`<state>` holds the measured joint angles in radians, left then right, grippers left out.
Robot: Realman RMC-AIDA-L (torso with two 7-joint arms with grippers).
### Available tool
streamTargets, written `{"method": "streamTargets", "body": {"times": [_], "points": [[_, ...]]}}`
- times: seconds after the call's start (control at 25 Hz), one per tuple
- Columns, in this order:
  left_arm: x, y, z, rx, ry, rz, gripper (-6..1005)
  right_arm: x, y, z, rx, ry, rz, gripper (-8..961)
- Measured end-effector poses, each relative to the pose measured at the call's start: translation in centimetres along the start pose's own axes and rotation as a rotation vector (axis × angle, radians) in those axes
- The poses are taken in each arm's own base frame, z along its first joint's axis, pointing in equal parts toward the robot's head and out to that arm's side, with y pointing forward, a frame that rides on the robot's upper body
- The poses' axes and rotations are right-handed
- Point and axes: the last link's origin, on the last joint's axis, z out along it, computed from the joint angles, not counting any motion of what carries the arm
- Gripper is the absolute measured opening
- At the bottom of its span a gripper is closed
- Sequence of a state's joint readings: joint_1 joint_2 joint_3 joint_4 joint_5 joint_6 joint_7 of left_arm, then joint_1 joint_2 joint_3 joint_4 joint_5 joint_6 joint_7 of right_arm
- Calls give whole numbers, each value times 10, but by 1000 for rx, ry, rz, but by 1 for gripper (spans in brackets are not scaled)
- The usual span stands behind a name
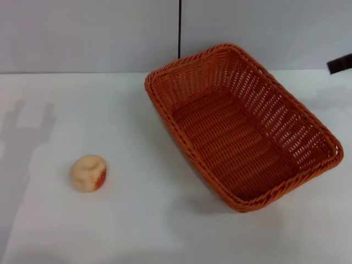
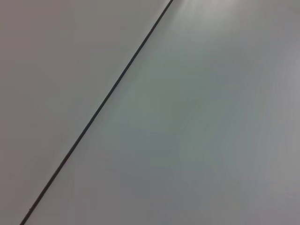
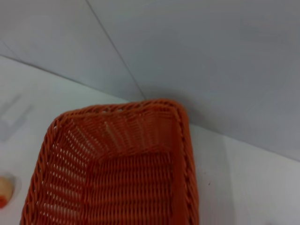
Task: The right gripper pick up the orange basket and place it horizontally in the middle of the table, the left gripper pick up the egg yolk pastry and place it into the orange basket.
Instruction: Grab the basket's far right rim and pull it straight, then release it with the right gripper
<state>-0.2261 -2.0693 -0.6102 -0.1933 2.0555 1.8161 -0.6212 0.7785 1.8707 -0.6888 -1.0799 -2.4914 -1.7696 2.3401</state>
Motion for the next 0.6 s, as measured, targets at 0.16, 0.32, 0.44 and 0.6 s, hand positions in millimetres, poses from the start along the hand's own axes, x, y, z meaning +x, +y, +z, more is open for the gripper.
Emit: {"method": "streamTargets", "body": {"times": [0.16, 0.32, 0.44, 0.6], "points": [[0, -1, -3, 6, -9, 2, 770, 2, 2, 13, -10, 38, -3, 731], [0, -1, -3, 9, -12, -1, 768, 6, 4, 27, -21, 80, 0, 727], [-1, -1, -3, 8, -14, -3, 767, 9, 6, 41, -33, 113, -1, 724], [-1, -1, -3, 5, -18, -8, 765, 11, 10, 57, -43, 153, -14, 720]]}}
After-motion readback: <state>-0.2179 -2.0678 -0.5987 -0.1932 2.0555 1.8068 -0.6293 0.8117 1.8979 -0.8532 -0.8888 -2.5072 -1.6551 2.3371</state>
